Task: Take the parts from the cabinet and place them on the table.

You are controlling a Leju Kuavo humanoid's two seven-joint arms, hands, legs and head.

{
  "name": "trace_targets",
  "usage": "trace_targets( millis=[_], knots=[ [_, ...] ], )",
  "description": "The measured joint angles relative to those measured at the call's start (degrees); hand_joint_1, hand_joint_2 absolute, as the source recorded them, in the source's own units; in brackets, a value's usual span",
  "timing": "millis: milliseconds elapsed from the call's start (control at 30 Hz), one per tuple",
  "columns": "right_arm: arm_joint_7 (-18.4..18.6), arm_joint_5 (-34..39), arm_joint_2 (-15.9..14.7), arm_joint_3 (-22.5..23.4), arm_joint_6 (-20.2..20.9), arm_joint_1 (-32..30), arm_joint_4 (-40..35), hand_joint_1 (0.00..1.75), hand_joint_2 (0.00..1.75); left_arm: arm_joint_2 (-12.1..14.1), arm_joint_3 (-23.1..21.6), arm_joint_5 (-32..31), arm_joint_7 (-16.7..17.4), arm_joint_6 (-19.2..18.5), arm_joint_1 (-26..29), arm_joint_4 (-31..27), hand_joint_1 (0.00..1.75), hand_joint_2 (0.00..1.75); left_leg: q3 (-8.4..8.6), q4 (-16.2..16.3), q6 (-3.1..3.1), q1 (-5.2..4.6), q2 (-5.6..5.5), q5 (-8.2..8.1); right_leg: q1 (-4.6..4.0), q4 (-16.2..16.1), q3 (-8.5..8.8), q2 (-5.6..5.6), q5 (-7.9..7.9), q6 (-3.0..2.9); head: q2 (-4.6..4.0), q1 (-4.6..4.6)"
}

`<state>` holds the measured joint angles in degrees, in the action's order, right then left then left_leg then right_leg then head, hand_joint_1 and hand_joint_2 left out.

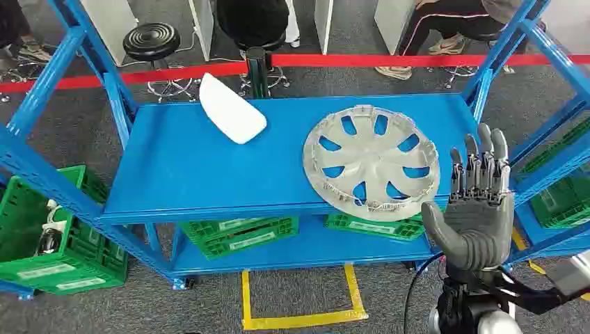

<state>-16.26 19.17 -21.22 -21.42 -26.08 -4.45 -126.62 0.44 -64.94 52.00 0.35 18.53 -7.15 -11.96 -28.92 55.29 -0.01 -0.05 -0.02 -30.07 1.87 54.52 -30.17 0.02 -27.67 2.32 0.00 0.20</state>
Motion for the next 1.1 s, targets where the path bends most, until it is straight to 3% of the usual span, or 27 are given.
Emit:
trace_targets(
  millis=[67, 200, 267, 433, 600, 833, 1100],
  knots=[
    [2.0, -1.8, -0.1, 0.0, -0.7, 0.3, 0.0, 0.0, 1.75, 0.0, 0.0, 0.0, 0.0, 0.0, 0.0, 0.0, 0.0, 0.0, 0.0, 0.1, 0.12, -0.01, 0.04, -0.08, 0.0, 0.0, 0.0, 0.02, 0.0, 0.0, 0.0, 0.0],
    [13.7, -11.8, -2.3, 0.3, -2.6, 2.4, 1.0, 0.0, 1.75, -0.1, 0.0, -0.7, 0.0, -0.9, 0.0, 0.0, 0.0, 0.0, -0.04, 0.1, 0.15, -0.03, 0.15, -0.1, 0.01, 0.0, 0.0, 0.04, 0.0, 0.01, 0.0, 0.0],
    [21.5, -17.3, -4.1, 1.0, -1.7, 4.7, 2.6, 0.0, 1.75, -0.3, 0.0, -1.4, 0.0, -1.3, 0.0, 0.0, 0.0, 0.0, -0.04, 0.1, 0.15, -0.04, 0.28, -0.11, 0.02, 0.0, 0.0, 0.06, 0.02, 0.03, 0.0, 0.0],
    [39.0, -28.8, -10.7, 2.6, 8.0, 12.7, 8.7, 0.0, 1.75, -0.6, 0.0, -2.9, -0.2, -2.3, -0.1, 0.0, 0.0, 0.0, -0.01, 0.2, 0.23, -0.04, 0.54, -0.15, 0.02, 0.0, -0.02, 0.14, 0.11, 0.16, 0.0, -0.06],
    [50.0, -35.5, -16.8, 1.9, 20.5, 20.1, 14.6, 0.0, 1.75, -1.0, -0.1, -4.1, 1.1, -3.5, -0.2, 0.0, 0.0, 0.0, -0.01, 0.2, 0.24, -0.04, 0.53, -0.15, 0.0, 0.0, -0.04, 0.13, 0.11, 0.17, 0.0, -0.11],
    [51.3, -37.1, -21.7, 0.0, 22.3, 24.2, 19.8, 0.0, 1.75, -1.1, -0.1, -4.3, 1.2, -3.6, -0.3, 0.0, 0.0, 0.0, -0.04, 0.2, 0.28, -0.02, 0.37, -0.19, -0.01, 0.0, -0.04, 0.13, 0.07, 0.18, 0.0, -0.11],
    [51.4, -37.2, -23.9, -1.2, 22.3, 25.4, 22.4, 0.0, 1.75, -1.3, -0.2, -4.3, 1.2, -3.8, -0.3, 0.0, 0.0, 0.0, -0.06, 0.2, 0.28, -0.03, 0.21, -0.19, 0.0, 0.0, -0.04, 0.08, 0.07, 0.18, 0.0, -0.11]
  ],
)
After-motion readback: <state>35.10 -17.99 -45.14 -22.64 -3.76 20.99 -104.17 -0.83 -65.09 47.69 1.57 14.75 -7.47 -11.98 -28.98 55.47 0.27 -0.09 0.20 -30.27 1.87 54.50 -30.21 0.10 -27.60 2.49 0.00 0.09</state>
